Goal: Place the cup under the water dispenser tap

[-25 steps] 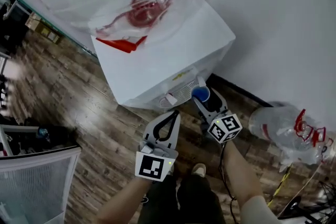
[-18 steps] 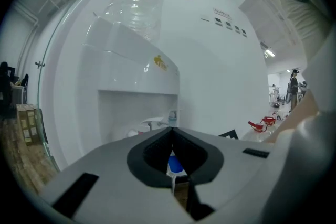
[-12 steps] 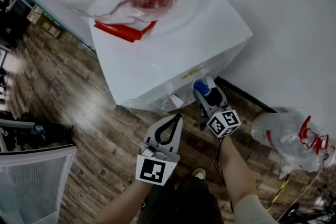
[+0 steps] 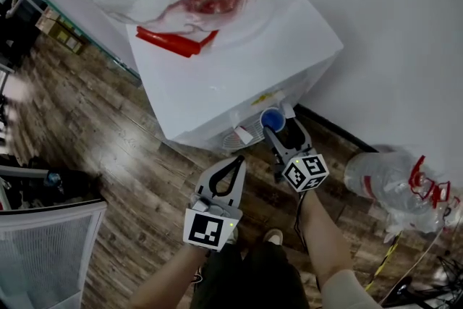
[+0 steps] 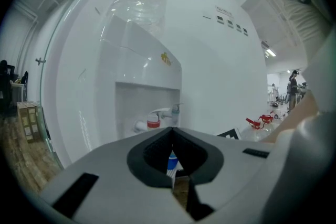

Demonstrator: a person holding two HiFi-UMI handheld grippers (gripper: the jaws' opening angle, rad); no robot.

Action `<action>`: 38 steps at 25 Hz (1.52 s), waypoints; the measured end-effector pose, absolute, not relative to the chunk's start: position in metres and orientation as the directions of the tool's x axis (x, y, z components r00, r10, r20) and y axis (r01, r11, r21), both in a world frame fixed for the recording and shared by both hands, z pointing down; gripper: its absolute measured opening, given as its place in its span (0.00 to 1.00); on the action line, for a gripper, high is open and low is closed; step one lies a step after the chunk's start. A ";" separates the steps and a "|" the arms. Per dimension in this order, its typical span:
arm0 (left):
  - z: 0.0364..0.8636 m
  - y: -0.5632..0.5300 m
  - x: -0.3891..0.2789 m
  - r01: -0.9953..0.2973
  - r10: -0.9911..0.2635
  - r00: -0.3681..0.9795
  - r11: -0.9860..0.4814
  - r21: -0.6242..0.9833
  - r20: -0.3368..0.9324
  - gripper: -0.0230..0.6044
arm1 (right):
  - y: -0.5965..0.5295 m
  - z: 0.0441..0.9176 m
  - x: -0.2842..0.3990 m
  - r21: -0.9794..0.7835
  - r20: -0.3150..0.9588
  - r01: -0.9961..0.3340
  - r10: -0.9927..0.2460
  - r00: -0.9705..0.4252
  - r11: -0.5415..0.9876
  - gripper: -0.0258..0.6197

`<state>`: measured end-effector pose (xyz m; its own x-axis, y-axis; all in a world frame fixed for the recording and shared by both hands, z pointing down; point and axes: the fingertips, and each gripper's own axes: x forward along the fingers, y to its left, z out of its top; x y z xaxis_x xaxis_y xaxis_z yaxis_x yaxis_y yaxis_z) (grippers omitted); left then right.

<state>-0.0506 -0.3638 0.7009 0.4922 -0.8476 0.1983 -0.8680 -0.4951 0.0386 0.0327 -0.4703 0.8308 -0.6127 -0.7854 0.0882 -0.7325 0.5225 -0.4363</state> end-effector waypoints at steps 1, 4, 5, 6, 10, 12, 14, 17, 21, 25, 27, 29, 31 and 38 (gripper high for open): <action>0.697 -0.363 -0.050 -0.867 -0.846 0.495 -0.498 0.039 0.200 0.04 | -0.467 0.825 0.036 -0.436 0.093 -0.737 -0.789 -0.608 0.516 0.60; 0.681 -0.360 -0.052 -0.864 -0.841 0.498 -0.502 0.040 0.212 0.04 | -0.456 0.801 0.044 -0.405 0.118 -0.758 -0.793 -0.598 0.511 0.53; 0.674 -0.359 -0.053 -0.864 -0.840 0.498 -0.502 0.038 0.216 0.04 | -0.453 0.793 0.048 -0.387 0.131 -0.768 -0.794 -0.594 0.511 0.49; 0.667 -0.358 -0.054 -0.864 -0.840 0.497 -0.502 0.036 0.217 0.04 | -0.449 0.784 0.051 -0.363 0.146 -0.780 -0.795 -0.588 0.510 0.46; 0.636 -0.353 -0.063 -0.865 -0.839 0.492 -0.501 0.024 0.231 0.04 | -0.432 0.741 0.064 -0.267 0.193 -0.818 -0.803 -0.564 0.510 0.35; 0.621 -0.349 -0.068 -0.865 -0.836 0.488 -0.502 0.010 0.252 0.04 | -0.422 0.715 0.071 -0.258 0.200 -0.826 -0.809 -0.553 0.501 0.32; 0.603 -0.344 -0.072 -0.862 -0.832 0.487 -0.506 -0.004 0.265 0.04 | -0.413 0.690 0.080 -0.263 0.224 -0.839 -0.816 -0.533 0.476 0.28; 0.571 -0.336 -0.072 -0.859 -0.830 0.492 -0.512 -0.010 0.265 0.04 | -0.395 0.654 0.092 -0.271 0.263 -0.856 -0.821 -0.507 0.441 0.22; 0.531 -0.326 -0.067 -0.844 -0.816 0.510 -0.536 -0.025 0.271 0.04 | -0.369 0.597 0.104 -0.268 0.278 -0.864 -0.824 -0.493 0.427 0.18; 0.492 -0.314 -0.059 -0.823 -0.794 0.535 -0.567 -0.032 0.290 0.04 | -0.343 0.534 0.107 -0.267 0.261 -0.863 -0.830 -0.492 0.428 0.13; 0.470 -0.308 -0.059 -0.818 -0.792 0.543 -0.574 -0.039 0.281 0.04 | -0.330 0.500 0.107 -0.271 0.240 -0.862 -0.837 -0.492 0.429 0.12; 0.448 -0.302 -0.059 -0.813 -0.791 0.549 -0.580 -0.045 0.271 0.04 | -0.319 0.469 0.106 -0.267 0.224 -0.860 -0.840 -0.495 0.435 0.11; 0.426 -0.297 -0.057 -0.807 -0.790 0.559 -0.588 -0.052 0.253 0.04 | -0.306 0.439 0.105 -0.246 0.212 -0.855 -0.835 -0.508 0.457 0.09; 0.355 -0.268 -0.055 -0.790 -0.780 0.590 -0.611 -0.050 0.207 0.04 | -0.253 0.343 0.111 -0.221 0.147 -0.843 -0.837 -0.526 0.491 0.07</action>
<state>-0.0545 -0.2680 0.3547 0.5903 -0.7803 0.2065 -0.7901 -0.6109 -0.0499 0.1109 -0.2529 0.3432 -0.5262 -0.8375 0.1473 -0.8429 0.4908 -0.2205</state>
